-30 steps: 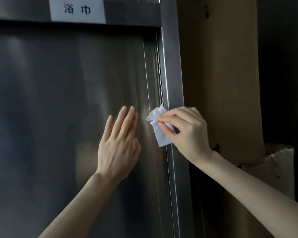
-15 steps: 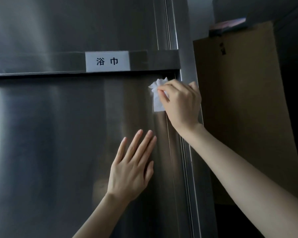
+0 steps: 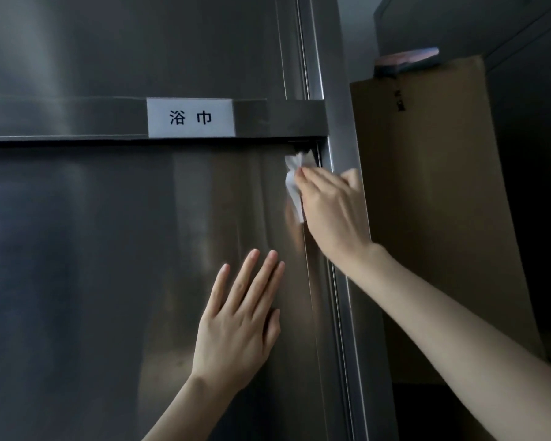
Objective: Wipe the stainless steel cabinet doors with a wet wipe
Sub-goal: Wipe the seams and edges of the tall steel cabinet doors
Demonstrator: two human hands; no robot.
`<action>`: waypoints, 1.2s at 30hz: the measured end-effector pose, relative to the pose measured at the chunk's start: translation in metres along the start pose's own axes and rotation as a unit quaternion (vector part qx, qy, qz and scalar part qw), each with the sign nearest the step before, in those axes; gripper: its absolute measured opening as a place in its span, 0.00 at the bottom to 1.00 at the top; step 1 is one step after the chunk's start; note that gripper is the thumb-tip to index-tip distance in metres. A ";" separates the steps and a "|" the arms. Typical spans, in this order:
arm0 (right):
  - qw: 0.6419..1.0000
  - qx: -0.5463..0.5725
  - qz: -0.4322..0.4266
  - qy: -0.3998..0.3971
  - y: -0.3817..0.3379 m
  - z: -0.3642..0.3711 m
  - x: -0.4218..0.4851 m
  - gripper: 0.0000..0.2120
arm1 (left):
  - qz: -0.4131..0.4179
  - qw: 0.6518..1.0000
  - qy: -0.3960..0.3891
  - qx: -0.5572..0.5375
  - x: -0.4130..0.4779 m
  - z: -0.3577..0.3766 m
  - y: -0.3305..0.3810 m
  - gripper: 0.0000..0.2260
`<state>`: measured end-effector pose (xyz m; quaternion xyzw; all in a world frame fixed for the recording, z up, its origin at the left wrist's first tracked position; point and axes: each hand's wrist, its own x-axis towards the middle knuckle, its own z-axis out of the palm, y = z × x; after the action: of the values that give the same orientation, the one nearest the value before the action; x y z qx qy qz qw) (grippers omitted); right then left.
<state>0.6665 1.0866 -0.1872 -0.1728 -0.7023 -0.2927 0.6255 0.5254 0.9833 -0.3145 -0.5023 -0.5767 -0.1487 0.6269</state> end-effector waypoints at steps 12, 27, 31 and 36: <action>0.998 0.038 -0.033 0.038 0.011 -0.021 0.022 0.03 | -0.009 1.000 0.000 -0.028 0.002 -0.006 0.005 0.25; 0.985 -0.133 -0.077 -0.082 0.022 -0.015 0.038 0.17 | -0.017 0.997 0.052 -0.052 0.062 -0.017 -0.031 0.24; 0.974 -0.156 -0.103 -0.129 0.032 -0.026 0.051 0.16 | 0.003 0.996 0.074 -0.050 0.061 -0.012 -0.038 0.23; 0.961 -0.141 -0.163 -0.176 0.025 -0.040 0.030 0.12 | 0.005 0.995 0.089 -0.048 0.060 -0.009 -0.039 0.23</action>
<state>0.7083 1.0768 -0.1510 -0.1917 -0.7712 -0.4519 0.4053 0.5181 0.9819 -0.2423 -0.5197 -0.5084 -0.2173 0.6513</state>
